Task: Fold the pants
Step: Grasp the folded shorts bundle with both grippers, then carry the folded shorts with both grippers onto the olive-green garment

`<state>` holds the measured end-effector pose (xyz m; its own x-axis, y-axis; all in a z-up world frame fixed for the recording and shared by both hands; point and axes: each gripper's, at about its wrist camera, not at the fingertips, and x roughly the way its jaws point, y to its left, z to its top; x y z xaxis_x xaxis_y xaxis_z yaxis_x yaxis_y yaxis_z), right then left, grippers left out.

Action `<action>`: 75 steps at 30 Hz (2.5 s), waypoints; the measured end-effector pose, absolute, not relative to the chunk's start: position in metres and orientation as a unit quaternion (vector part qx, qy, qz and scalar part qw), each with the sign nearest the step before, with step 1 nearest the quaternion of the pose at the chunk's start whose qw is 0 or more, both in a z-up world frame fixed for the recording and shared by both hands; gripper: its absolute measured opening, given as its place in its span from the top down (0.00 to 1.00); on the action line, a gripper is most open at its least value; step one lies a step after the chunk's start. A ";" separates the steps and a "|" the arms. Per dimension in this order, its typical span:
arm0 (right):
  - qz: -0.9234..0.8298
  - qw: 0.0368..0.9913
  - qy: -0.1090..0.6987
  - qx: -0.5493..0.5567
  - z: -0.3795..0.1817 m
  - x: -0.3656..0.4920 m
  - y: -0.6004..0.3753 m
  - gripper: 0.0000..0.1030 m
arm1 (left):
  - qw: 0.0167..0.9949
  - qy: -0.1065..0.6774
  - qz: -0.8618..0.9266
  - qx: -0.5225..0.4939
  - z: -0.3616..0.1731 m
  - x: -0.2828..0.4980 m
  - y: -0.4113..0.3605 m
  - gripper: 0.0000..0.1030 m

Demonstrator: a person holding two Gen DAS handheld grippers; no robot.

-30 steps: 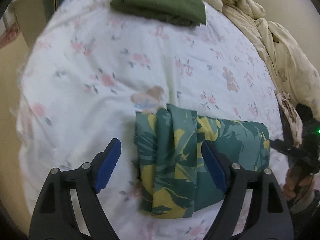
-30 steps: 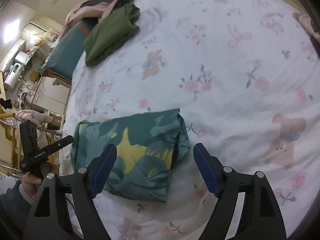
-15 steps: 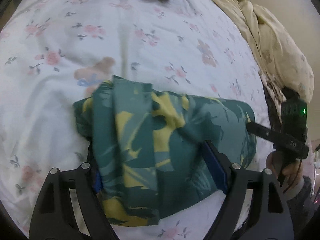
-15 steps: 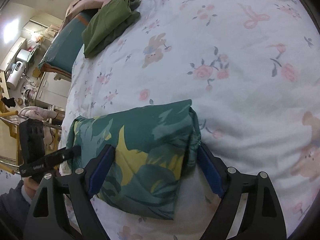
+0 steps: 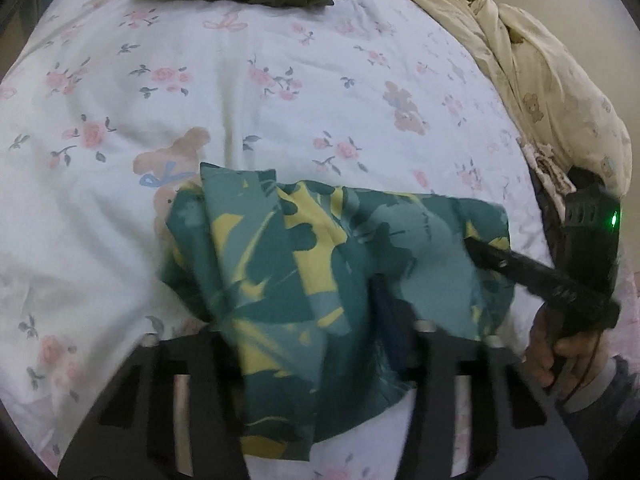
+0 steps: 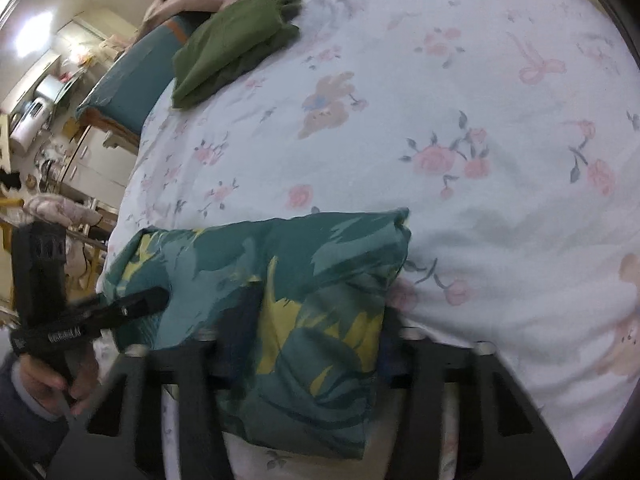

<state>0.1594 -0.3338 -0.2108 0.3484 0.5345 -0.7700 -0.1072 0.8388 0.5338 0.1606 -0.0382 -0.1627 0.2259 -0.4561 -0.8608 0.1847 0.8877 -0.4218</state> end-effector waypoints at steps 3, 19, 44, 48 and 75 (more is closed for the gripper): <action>0.207 0.812 0.519 0.168 -0.198 0.153 -0.322 0.85 | 0.784 0.572 -0.225 -0.089 -0.145 0.157 -0.044 0.80; 0.233 0.832 0.471 0.177 -0.151 0.131 -0.330 0.86 | 0.821 0.521 -0.222 -0.071 -0.093 0.135 -0.038 0.84; 0.228 0.854 0.412 0.221 -0.121 0.171 -0.338 0.86 | 0.841 0.474 -0.251 -0.071 -0.067 0.185 -0.036 0.84; 0.234 0.852 0.415 0.219 -0.121 0.185 -0.333 0.86 | 0.840 0.478 -0.244 -0.077 -0.069 0.198 -0.031 0.84; 0.250 0.871 0.387 0.168 -0.106 0.525 -0.244 0.86 | 0.895 0.392 -0.193 -0.087 -0.073 0.499 0.054 0.84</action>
